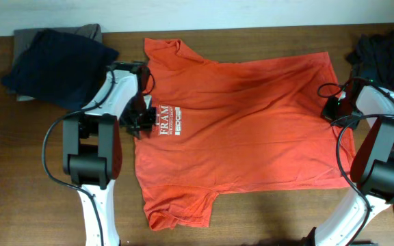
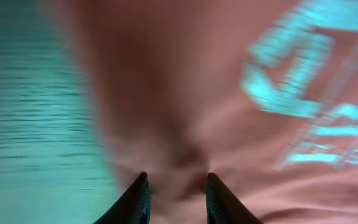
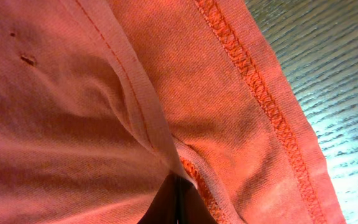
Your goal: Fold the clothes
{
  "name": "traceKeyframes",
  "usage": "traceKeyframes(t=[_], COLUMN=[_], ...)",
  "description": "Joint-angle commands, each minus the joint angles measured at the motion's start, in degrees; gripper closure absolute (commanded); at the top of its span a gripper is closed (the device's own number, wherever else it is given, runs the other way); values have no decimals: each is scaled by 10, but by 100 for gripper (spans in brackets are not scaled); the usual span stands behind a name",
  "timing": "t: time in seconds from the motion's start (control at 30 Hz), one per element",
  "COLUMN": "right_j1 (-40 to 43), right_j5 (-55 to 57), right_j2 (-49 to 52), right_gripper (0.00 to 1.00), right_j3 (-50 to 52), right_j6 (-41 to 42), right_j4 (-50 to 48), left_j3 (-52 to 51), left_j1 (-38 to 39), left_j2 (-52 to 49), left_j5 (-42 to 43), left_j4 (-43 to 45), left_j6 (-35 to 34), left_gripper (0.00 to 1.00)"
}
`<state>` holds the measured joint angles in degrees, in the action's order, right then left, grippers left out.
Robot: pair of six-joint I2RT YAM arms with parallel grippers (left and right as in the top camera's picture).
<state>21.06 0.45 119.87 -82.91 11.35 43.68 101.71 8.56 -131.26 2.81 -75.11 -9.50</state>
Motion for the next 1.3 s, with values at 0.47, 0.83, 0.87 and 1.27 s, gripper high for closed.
traceKeyframes(t=[0.47,0.83,0.87,1.27], right_j1=[-9,-83,-87,-70], right_j5=[26,-71,-71,-47], right_j2=[23,41,44,140], right_gripper=[96,48,46,80], right_j3=[-209,-252,-252,-252], right_j6=[25,-45,-50,-50], right_j4=[180,56,45,-28], left_j3=[-3,-5,-5,-5], left_j1=[-27,81,86,101], left_j2=[73,75,71,25], left_j5=[9,59,64,79], left_j4=[39,70,76,105], left_j6=[-3,-4,-6,-8], left_gripper=[97,92,92,93])
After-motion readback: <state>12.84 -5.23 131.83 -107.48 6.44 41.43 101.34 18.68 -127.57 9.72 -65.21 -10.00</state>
